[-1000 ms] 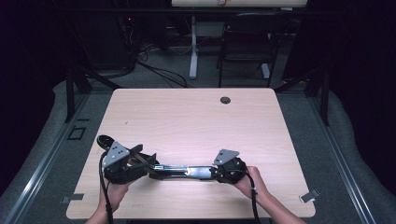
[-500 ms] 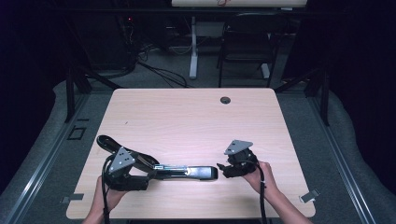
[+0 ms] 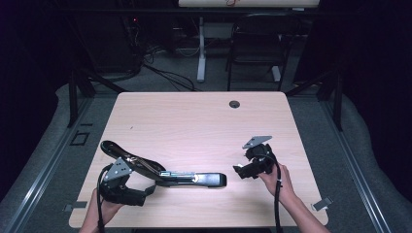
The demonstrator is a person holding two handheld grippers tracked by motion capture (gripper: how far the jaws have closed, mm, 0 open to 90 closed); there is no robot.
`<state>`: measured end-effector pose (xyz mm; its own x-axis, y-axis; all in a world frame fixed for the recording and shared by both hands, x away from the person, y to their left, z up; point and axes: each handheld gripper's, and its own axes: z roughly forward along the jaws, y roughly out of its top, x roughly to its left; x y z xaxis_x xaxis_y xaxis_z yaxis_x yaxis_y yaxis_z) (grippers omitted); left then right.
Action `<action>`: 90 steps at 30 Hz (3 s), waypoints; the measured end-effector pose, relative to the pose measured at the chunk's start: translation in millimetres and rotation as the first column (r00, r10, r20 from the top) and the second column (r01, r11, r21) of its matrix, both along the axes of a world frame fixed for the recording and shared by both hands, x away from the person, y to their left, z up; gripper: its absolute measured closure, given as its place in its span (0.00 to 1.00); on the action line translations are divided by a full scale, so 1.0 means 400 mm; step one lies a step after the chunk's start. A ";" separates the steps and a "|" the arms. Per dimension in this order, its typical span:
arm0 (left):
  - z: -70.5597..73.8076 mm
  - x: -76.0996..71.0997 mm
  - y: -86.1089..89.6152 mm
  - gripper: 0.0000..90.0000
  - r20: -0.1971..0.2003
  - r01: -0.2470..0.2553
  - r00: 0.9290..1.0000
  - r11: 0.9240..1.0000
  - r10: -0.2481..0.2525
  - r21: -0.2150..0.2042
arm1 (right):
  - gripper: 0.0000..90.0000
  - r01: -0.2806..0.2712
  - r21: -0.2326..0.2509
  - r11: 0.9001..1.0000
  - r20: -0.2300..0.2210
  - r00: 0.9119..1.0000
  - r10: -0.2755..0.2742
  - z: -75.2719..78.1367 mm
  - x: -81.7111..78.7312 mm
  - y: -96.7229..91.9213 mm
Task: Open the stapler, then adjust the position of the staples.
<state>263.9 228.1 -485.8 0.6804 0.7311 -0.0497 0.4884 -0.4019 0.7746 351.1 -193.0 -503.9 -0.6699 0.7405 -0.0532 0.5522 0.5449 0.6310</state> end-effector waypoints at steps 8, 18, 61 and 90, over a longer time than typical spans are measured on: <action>-0.006 0.002 0.002 0.00 -0.025 0.022 0.999 1.000 -0.021 0.012 | 0.05 0.022 0.007 1.000 -0.049 0.999 -0.022 -0.003 0.017 -0.026; -0.022 0.000 0.014 0.00 -0.097 0.050 0.994 0.999 -0.048 0.013 | 0.11 0.019 -0.008 1.000 -0.066 0.998 -0.019 -0.006 0.038 -0.037; -0.050 0.027 0.052 0.00 -0.194 -0.007 0.981 0.998 0.019 0.065 | 0.80 -0.049 -0.092 0.995 -0.290 0.957 0.020 -0.092 0.132 0.032; -0.053 0.029 0.056 0.00 -0.177 -0.007 0.984 0.997 0.020 0.076 | 0.87 -0.097 -0.096 0.991 -0.221 0.972 0.074 -0.068 0.110 0.046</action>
<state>275.3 250.3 -506.9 0.6556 0.7466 -0.1134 0.6211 -0.4477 0.6433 395.0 -174.4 -531.1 -0.7347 0.6779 0.0258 0.6179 0.6530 0.4380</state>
